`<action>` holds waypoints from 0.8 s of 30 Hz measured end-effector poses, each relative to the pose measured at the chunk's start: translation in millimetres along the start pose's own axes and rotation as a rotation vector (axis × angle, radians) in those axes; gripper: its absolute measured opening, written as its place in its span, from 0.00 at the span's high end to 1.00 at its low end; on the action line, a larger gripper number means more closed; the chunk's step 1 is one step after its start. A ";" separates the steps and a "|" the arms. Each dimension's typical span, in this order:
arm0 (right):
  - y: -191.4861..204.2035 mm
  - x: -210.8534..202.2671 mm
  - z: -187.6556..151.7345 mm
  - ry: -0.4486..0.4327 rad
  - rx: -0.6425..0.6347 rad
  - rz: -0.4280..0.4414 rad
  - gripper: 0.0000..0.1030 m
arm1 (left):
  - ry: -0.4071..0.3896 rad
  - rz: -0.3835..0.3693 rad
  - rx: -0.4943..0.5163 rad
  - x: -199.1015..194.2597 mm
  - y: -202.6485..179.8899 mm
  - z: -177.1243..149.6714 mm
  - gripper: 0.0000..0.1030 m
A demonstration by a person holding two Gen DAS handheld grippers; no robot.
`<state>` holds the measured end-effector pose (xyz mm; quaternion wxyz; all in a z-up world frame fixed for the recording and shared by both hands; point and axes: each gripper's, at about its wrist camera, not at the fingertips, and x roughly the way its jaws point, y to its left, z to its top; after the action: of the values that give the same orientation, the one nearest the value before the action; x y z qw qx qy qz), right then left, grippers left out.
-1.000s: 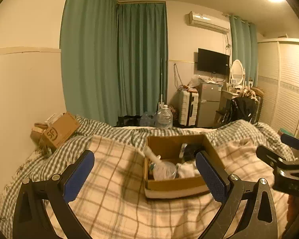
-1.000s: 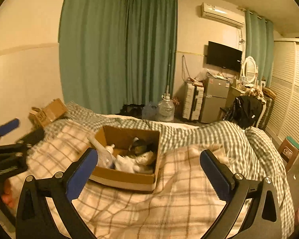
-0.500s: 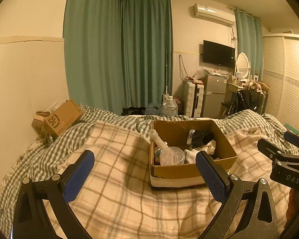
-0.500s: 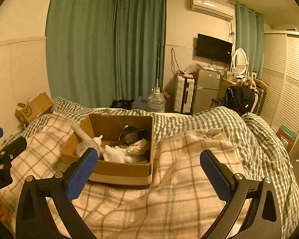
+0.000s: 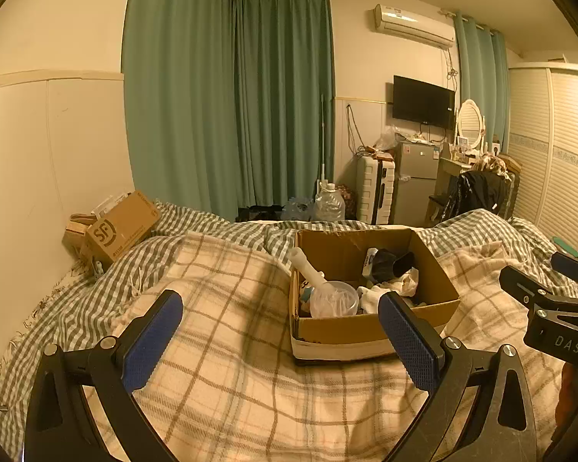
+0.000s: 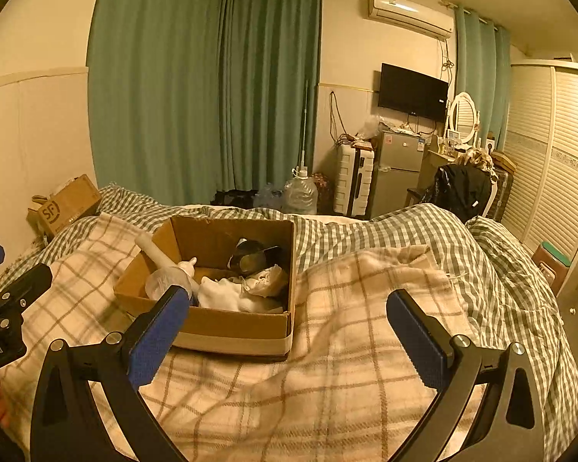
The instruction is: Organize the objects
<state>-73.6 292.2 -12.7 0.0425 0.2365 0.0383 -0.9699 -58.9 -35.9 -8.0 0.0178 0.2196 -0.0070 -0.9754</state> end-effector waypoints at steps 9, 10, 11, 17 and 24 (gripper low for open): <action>1.0 1.5 -0.4 0.003 -0.001 0.000 0.00 | 0.003 0.003 0.000 0.5 -1.0 -1.3 0.00; 1.3 2.1 -0.7 0.004 -0.002 0.001 0.00 | 0.003 0.004 0.000 0.5 -1.4 -1.5 0.00; 1.5 2.2 -0.8 0.005 -0.003 0.001 0.00 | 0.003 0.003 0.000 0.6 -1.4 -1.6 0.00; 2.2 2.1 -1.0 0.004 -0.003 0.002 0.00 | 0.005 0.007 0.002 0.8 -1.6 -1.7 0.00; 3.0 2.1 -1.9 0.008 -0.006 0.001 0.00 | 0.005 0.015 0.002 1.6 -1.6 -1.8 0.00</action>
<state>-74.3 289.3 -15.5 0.0434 0.2404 0.0411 -0.9688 -59.6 -34.4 -10.4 0.0250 0.2219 -0.0097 -0.9747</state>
